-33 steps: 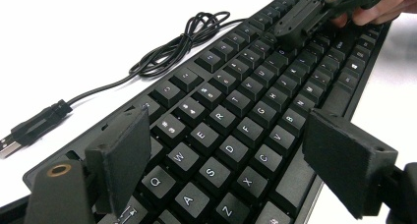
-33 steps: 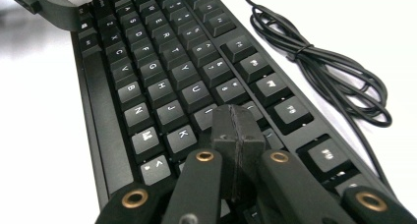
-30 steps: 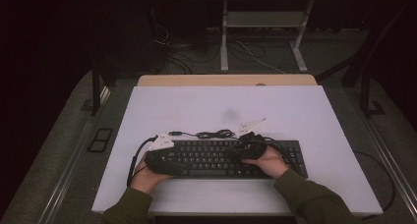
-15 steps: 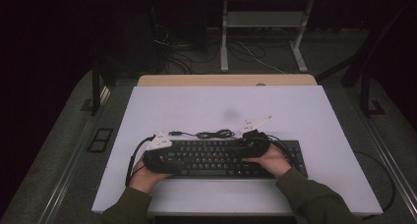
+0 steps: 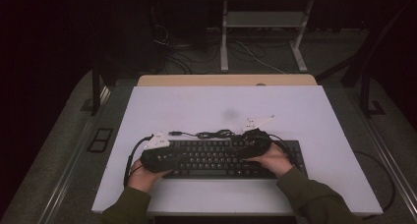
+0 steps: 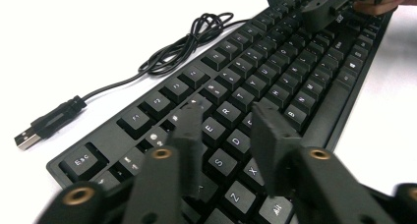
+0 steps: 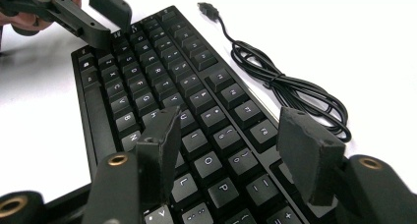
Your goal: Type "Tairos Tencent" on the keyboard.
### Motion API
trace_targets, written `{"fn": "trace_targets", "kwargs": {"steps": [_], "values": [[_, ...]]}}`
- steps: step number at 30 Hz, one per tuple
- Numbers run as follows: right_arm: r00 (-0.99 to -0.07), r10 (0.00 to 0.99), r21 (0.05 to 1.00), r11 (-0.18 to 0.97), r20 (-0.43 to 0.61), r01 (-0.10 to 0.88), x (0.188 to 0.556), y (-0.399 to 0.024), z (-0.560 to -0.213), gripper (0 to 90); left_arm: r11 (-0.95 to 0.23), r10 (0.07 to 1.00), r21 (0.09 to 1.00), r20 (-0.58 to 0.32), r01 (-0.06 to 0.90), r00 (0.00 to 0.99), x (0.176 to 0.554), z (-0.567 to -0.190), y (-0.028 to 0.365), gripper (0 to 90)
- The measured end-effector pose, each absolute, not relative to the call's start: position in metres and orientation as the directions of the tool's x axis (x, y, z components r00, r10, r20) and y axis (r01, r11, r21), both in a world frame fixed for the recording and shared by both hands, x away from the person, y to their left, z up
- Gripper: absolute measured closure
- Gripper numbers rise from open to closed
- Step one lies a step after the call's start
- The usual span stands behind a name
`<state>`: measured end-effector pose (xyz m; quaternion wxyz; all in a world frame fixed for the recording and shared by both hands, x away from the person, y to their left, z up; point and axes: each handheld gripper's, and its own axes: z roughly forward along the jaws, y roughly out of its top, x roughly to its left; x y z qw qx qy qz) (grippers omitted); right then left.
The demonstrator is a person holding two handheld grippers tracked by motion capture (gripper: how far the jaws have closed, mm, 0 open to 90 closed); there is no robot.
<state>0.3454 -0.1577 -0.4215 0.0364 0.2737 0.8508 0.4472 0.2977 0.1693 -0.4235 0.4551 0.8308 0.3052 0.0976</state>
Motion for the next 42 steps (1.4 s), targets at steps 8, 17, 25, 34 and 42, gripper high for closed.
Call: {"fn": "trace_targets", "kwargs": {"steps": [8,17,25,34,42], "values": [[-0.842,0.506,0.784,0.440,0.187,0.439,0.346,-0.159,-0.421,39.8,-0.425,0.584,0.789,-0.135,0.443,0.800,0.299,-0.427,0.166,88.0],[-0.838,0.512,0.783,0.437,0.188,0.442,0.346,-0.159,-0.421,38.9,-0.441,0.586,0.773,-0.137,0.455,0.799,0.304,-0.432,0.167,88.8],[-0.838,0.512,0.781,0.438,0.190,0.445,0.346,-0.159,-0.422,38.8,-0.454,0.588,0.762,-0.134,0.462,0.798,0.305,-0.435,0.164,88.7],[-0.835,0.516,0.779,0.436,0.193,0.450,0.346,-0.159,-0.422,38.8,-0.460,0.589,0.757,-0.132,0.465,0.797,0.305,-0.437,0.162,88.9],[-0.835,0.515,0.780,0.437,0.191,0.448,0.346,-0.159,-0.422,38.8,-0.463,0.589,0.754,-0.131,0.466,0.798,0.305,-0.438,0.162,88.9]]}}
